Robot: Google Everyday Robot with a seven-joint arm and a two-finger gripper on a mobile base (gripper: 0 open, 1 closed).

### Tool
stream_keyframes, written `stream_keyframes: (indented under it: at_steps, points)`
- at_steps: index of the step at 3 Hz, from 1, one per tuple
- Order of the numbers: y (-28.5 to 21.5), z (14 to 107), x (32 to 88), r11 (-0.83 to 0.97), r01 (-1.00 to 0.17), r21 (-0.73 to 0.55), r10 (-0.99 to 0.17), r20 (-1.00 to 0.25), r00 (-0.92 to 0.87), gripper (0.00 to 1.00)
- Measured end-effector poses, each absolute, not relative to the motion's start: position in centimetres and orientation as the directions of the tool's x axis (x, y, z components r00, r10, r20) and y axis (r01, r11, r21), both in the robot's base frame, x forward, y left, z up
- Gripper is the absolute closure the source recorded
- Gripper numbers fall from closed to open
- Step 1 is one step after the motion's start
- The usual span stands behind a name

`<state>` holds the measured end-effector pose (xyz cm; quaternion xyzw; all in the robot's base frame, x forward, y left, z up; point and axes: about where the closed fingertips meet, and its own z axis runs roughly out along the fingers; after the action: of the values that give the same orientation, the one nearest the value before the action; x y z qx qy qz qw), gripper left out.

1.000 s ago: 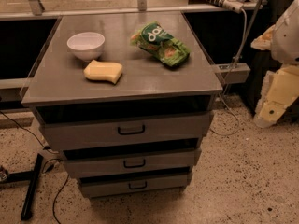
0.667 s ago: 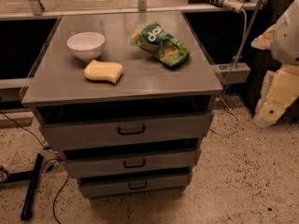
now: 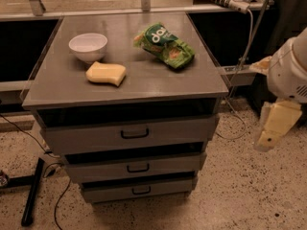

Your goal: Open bottom drawer

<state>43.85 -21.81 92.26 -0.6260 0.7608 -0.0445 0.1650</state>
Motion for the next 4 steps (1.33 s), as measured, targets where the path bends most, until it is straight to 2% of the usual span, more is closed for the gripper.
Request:
stream_keyframes:
  at_steps: [2,3,4]
  points:
    - [-23.4,83.7,44.7,0.133,-0.940,-0.313,-0.969,-0.239,-0.058,0.00]
    - [-24.7,78.7,44.8,0.156,-0.941,-0.301,-0.948,-0.314,-0.057,0.00]
    - [-24.7,78.6,44.8,0.156,-0.941,-0.301,-0.948,-0.314,-0.057,0.00]
